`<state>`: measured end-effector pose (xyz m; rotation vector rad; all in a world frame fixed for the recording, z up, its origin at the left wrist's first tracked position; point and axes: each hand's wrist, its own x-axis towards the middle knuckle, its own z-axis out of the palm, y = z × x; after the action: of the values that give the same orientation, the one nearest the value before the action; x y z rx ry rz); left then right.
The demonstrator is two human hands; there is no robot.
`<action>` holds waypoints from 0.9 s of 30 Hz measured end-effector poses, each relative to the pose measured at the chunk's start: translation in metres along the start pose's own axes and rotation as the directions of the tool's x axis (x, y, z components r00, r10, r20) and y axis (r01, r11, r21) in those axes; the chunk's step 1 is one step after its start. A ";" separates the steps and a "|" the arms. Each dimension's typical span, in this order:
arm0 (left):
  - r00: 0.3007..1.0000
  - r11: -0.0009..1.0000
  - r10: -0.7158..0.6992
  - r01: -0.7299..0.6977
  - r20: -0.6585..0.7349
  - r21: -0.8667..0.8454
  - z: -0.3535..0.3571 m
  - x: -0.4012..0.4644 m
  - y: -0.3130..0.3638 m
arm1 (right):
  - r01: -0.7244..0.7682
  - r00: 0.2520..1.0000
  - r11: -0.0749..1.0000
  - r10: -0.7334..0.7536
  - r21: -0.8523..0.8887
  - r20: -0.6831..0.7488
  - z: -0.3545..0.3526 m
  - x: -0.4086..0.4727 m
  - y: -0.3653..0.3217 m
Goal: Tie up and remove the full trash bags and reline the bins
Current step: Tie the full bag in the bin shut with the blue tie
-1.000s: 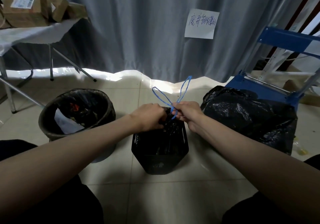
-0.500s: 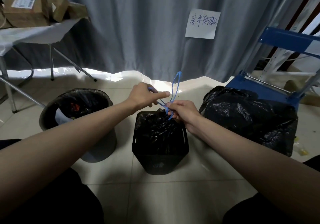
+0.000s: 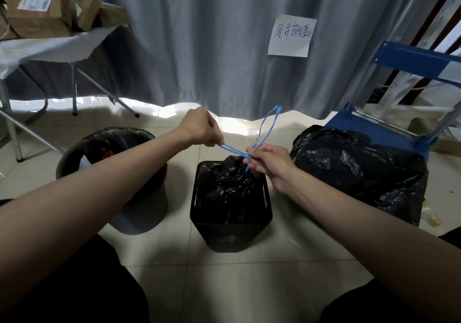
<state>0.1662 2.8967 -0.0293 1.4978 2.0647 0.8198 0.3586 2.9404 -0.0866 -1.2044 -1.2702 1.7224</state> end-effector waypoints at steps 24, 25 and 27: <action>0.896 0.977 0.017 0.079 0.443 -0.197 0.039 -0.013 0.000 | 0.233 0.968 0.936 -0.249 -0.264 -0.029 0.009 -0.005 0.005; 0.897 0.978 0.005 0.087 0.442 -0.187 0.039 -0.013 0.000 | 0.243 0.964 0.924 -0.265 -0.295 -0.035 0.009 -0.006 0.005; 0.893 0.978 -0.011 0.103 0.450 -0.181 0.040 -0.011 -0.001 | 0.270 0.949 0.890 -0.310 -0.369 -0.052 0.009 -0.006 0.005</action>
<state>0.1957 2.8934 -0.0583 1.3545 1.6251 0.5723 0.3526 2.9305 -0.0890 -1.2141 -1.6518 1.2257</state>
